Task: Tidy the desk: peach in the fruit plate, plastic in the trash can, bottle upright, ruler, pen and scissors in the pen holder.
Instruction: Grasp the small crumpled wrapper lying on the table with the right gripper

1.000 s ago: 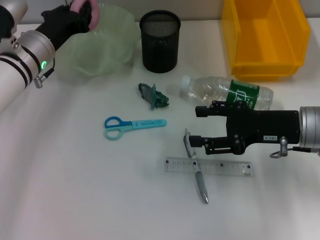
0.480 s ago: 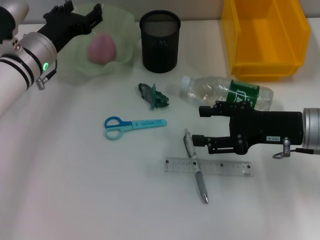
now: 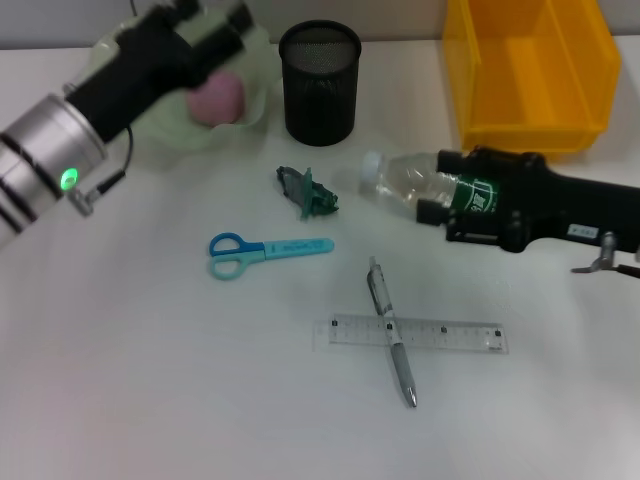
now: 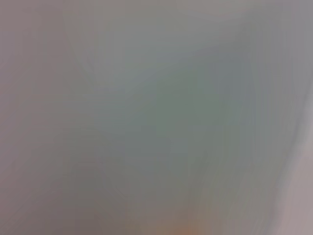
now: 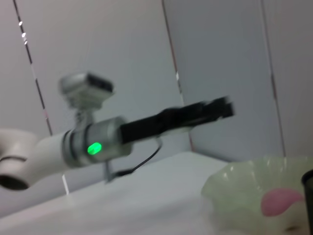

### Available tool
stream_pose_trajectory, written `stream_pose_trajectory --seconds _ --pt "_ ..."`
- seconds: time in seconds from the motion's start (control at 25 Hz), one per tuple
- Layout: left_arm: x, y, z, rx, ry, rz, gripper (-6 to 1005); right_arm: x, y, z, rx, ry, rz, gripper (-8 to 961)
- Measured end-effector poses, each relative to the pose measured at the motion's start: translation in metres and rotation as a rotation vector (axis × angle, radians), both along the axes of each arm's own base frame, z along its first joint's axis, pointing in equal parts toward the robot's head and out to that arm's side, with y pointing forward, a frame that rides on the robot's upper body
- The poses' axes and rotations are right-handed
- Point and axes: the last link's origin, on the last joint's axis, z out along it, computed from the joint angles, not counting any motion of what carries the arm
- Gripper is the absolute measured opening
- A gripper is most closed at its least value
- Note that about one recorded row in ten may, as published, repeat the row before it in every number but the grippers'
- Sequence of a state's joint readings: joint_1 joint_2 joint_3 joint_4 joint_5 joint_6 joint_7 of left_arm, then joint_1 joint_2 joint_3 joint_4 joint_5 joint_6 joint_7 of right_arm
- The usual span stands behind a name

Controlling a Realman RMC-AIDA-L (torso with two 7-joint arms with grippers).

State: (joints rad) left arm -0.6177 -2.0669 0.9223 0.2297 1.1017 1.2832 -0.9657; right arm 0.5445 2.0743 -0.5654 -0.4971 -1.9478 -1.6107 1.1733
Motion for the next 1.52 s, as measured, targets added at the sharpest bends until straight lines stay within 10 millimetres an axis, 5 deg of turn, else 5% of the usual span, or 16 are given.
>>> stream_pose_trajectory --seconds 0.36,0.76,0.84,1.2,1.28,1.52 --pt "-0.025 -0.081 0.013 -0.322 0.104 -0.263 812 -0.009 0.018 0.025 0.004 0.019 -0.024 789" --pt "-0.071 -0.125 0.024 -0.422 0.196 -0.216 810 -0.076 0.074 0.029 -0.174 -0.204 -0.009 789" --pt "-0.078 -0.130 0.025 -0.393 0.217 -0.201 810 -0.102 0.090 0.020 -0.238 -0.334 -0.025 789" --pt "-0.094 -0.134 0.020 -0.396 0.285 -0.142 809 -0.150 0.111 -0.026 -0.247 -0.633 -0.046 789" --pt "-0.095 -0.133 0.018 -0.393 0.301 -0.137 809 -0.152 0.112 -0.047 -0.230 -0.720 -0.054 789" --pt "-0.094 -0.131 0.017 -0.393 0.305 -0.142 808 -0.148 0.112 -0.069 -0.219 -0.753 -0.075 789"
